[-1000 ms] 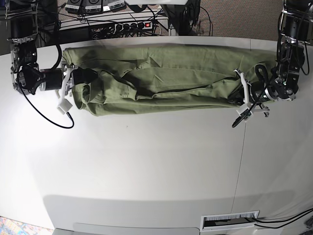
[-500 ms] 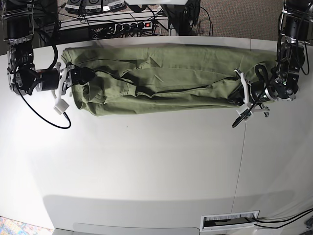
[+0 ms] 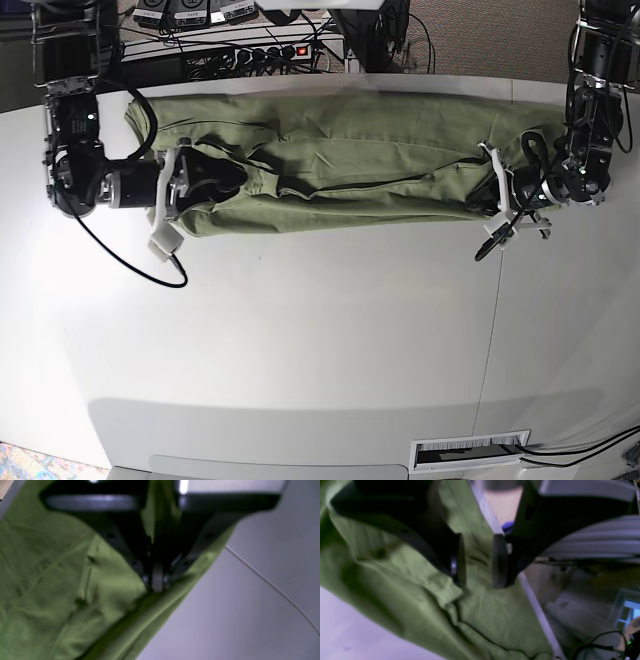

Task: Fold the T-shirt properly
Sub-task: 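Move the left gripper to the shirt's end and grasp it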

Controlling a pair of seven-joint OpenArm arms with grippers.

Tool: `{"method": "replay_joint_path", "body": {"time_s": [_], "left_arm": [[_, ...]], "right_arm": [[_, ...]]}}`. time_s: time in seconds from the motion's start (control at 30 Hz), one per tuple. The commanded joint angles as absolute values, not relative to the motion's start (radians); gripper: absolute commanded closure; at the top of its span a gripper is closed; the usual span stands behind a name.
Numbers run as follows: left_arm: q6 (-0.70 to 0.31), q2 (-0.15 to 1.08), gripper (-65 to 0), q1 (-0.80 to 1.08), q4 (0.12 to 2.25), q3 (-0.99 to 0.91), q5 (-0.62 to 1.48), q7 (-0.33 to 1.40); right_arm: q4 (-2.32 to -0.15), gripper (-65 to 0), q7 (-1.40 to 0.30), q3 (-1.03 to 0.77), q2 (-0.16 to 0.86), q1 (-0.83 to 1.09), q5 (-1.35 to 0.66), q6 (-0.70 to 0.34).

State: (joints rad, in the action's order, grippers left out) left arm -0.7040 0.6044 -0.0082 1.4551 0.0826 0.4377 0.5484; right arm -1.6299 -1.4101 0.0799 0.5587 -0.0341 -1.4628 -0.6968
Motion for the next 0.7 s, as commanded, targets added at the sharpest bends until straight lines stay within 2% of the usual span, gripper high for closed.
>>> {"method": "replay_joint_path", "body": {"time_s": [0.0, 0.13, 0.2, 0.4, 0.57, 0.67], "left_arm": [[-0.698, 0.634, -3.2, -0.017, 1.477, 0.076, 0.45, 0.558], [-0.688, 0.676, -19.6, -0.02, 1.528, 0.075, 0.558, 0.572], [-0.636, 0.685, -24.4, -0.02, 1.56, 0.073, 0.561, 0.61], [-0.575, 0.684, -25.6, -0.02, 1.629, 0.005, 0.586, 0.738], [-0.557, 0.685, -25.6, -0.016, 1.636, -0.139, 0.759, 0.962], [-0.548, 0.685, -25.6, 0.009, 1.623, -0.232, 0.764, 0.988]], "right_arm": [[-1.641, -19.3, -1.396, 0.072, 0.559, -0.05, -1.484, -0.698], [-1.641, -17.1, -1.396, 0.072, 0.509, -0.05, -1.293, -0.698], [-1.641, -17.0, -1.396, 0.072, 0.492, -0.049, -1.173, -0.698], [-1.641, -17.0, -1.348, 0.09, 0.46, -0.044, -0.966, -0.698], [-1.641, -17.0, -1.269, 0.141, 0.459, -0.044, -0.838, -0.698], [-1.641, -17.0, -1.246, 0.16, 0.459, -0.044, -0.808, -0.698]]}}
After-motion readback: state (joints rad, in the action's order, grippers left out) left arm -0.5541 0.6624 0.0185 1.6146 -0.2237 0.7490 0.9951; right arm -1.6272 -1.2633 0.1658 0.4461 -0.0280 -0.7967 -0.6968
